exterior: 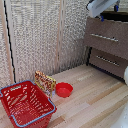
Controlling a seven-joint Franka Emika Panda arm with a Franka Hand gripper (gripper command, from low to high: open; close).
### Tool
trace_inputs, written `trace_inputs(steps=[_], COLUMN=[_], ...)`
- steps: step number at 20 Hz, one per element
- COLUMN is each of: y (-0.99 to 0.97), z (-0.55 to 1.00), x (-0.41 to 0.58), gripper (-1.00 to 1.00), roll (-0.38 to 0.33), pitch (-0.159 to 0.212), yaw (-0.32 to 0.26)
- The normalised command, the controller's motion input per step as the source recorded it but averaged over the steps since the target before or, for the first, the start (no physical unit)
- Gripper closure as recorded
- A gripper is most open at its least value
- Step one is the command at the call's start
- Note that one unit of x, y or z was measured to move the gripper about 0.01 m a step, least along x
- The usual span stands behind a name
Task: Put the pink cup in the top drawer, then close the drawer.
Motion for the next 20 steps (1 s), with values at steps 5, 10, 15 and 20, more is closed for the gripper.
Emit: trace_inputs(steps=[5,10,15,20], y=[0.04,0.28,0.42,0.27], z=[-0.21,-0.16,-0.08,-0.17], x=[-0.018,-0.003,-0.011,0.000], gripper=[-1.00,-1.00,-1.00,-1.00], roll=[-0.375,-0.375,-0.375,-0.375], pitch=[0.052,0.050,0.076,0.059], yaw=[0.133,0.047,0.009,0.044])
